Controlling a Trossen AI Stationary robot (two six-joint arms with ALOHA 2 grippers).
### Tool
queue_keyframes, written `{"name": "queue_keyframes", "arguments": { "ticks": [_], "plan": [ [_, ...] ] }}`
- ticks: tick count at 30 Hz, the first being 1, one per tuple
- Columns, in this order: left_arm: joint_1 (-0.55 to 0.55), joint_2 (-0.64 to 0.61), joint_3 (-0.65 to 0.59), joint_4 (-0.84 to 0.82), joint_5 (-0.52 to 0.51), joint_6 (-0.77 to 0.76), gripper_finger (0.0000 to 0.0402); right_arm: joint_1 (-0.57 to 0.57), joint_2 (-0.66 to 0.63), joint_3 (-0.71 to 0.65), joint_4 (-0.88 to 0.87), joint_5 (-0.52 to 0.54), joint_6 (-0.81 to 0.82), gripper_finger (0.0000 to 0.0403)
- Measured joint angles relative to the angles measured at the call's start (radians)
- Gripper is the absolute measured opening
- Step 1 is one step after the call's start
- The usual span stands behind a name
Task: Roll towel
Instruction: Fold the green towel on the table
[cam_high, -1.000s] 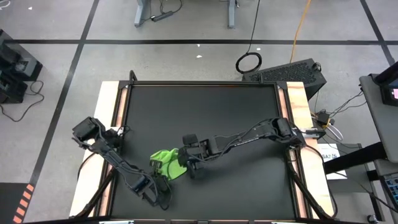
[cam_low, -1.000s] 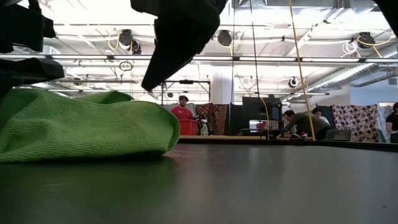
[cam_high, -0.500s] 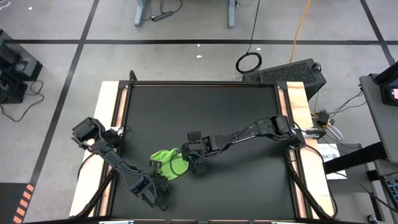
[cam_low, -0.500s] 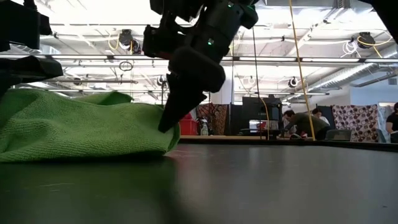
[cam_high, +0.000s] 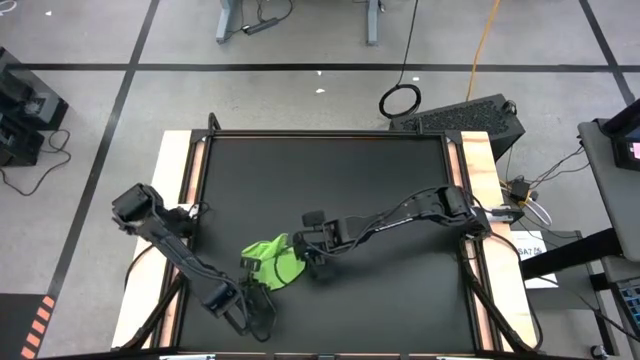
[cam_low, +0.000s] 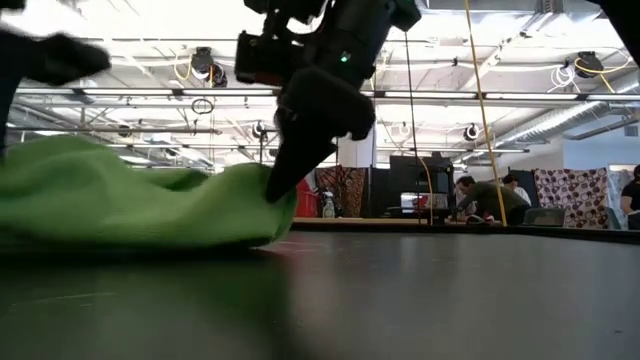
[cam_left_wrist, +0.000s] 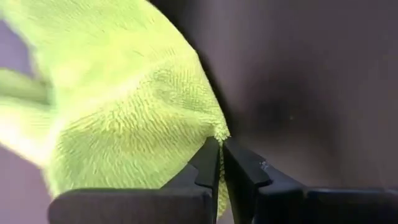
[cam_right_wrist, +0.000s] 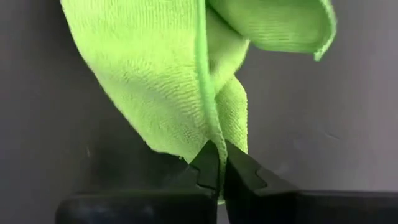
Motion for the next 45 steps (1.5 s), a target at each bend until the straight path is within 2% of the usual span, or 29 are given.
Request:
{"name": "queue_keyframes", "arguments": {
  "ticks": [3, 6, 11, 15, 18, 24, 29, 35, 41, 45],
  "plan": [
    [-0.008, -0.059, 0.025, -0.038, -0.07, 0.0, 0.0033, 0.009, -0.035, 0.001, -0.028, 0.019, -0.027, 0.0002],
    [-0.018, -0.118, 0.045, -0.079, -0.175, 0.0, 0.0067, 0.017, -0.081, 0.001, -0.075, 0.022, -0.034, 0.0001],
    [-0.025, -0.205, 0.046, -0.085, -0.355, 0.0, 0.0175, 0.034, -0.161, 0.001, -0.126, 0.013, -0.054, 0.0001],
    [0.026, -0.232, 0.046, -0.077, -0.374, 0.0, 0.0253, 0.058, -0.198, 0.002, -0.168, 0.01, -0.087, 0.0001],
    [0.077, -0.233, 0.044, -0.072, -0.325, 0.004, 0.028, 0.077, -0.211, 0.002, -0.182, 0.01, -0.104, 0.0],
    [0.174, -0.232, -0.014, 0.008, -0.243, 0.084, 0.0285, 0.117, -0.211, 0.002, -0.214, 0.048, -0.145, 0.0],
    [0.259, -0.232, -0.071, 0.254, -0.154, 0.257, 0.0286, 0.139, -0.211, 0.002, -0.21, 0.07, -0.163, 0.0],
    [0.369, -0.232, -0.095, 0.492, -0.121, 0.437, 0.0286, 0.148, -0.211, 0.002, -0.203, 0.072, -0.172, 0.0],
    [0.472, -0.196, -0.095, 0.644, 0.177, 0.523, 0.0286, 0.148, -0.211, 0.002, -0.172, 0.073, -0.189, 0.0],
    [0.512, -0.143, -0.095, 0.667, 0.316, 0.539, 0.0286, 0.147, -0.211, 0.002, -0.158, 0.073, -0.195, 0.0]
  ]
}}
